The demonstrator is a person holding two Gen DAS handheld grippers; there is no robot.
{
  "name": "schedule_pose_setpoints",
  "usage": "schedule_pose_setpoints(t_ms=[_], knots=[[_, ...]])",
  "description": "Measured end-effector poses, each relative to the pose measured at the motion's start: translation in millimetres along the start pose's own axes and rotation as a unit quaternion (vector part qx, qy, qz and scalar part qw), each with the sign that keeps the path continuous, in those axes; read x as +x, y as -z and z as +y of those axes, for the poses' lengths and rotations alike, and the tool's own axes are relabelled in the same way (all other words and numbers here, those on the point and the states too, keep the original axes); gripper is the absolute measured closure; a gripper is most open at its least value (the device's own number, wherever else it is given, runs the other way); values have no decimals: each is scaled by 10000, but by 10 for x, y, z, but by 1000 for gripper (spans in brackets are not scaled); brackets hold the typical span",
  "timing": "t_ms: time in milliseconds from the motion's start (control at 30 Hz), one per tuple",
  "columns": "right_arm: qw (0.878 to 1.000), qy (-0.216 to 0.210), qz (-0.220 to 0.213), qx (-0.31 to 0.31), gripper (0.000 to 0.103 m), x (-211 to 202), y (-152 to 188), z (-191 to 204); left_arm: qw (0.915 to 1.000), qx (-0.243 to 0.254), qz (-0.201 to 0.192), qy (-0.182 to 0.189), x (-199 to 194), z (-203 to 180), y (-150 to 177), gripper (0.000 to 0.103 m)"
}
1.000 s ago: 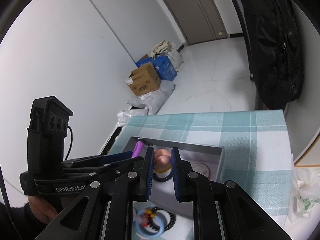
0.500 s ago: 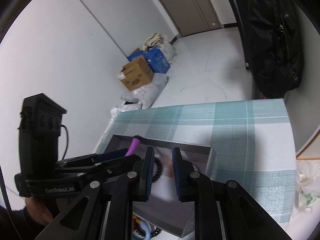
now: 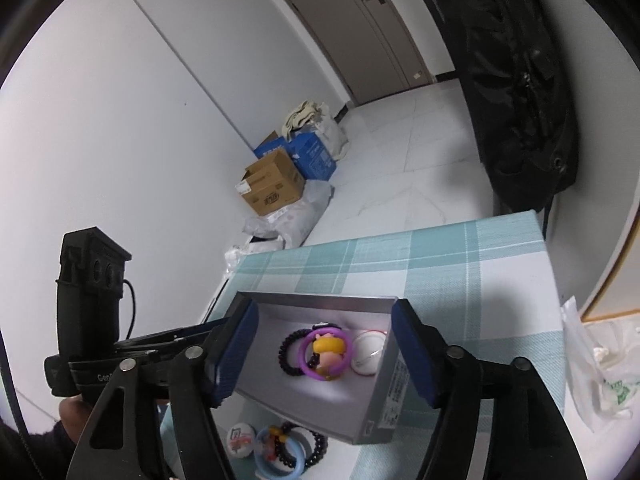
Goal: Organize jewelry
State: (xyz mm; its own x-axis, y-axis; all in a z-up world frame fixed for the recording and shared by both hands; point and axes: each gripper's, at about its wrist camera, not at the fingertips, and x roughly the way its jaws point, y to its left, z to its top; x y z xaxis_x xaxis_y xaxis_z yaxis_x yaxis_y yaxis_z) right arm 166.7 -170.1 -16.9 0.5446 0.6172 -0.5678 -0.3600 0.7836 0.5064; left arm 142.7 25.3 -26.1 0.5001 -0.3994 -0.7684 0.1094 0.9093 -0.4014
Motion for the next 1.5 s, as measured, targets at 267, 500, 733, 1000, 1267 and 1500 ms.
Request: schedule_pose_setpoints(t_ms=[267,500,733,1000,1267,1500], knots=[[9997,10,-201,-111,16,-183,113,77,9972,244,-555,-436,-290,-122,166,36],[9994,94,-246,-218,7,-331,285,154,9973,120,-398,-600,-347,-93,468,36],[9993,99,-209,-296,0,-450,461,243,9972,61,-227,-709,-400,-104,713,36],[9995,180,3,-269,0,-491,662,275,9978,192,-23,-635,-414,-172,994,28],[9989,319,173,-294,0,-481,821,309,9961,439,248,-727,-395,-201,1258,27],[9981,475,237,-315,0,-500,900,340,9922,637,774,-735,-292,-218,1415,27]])
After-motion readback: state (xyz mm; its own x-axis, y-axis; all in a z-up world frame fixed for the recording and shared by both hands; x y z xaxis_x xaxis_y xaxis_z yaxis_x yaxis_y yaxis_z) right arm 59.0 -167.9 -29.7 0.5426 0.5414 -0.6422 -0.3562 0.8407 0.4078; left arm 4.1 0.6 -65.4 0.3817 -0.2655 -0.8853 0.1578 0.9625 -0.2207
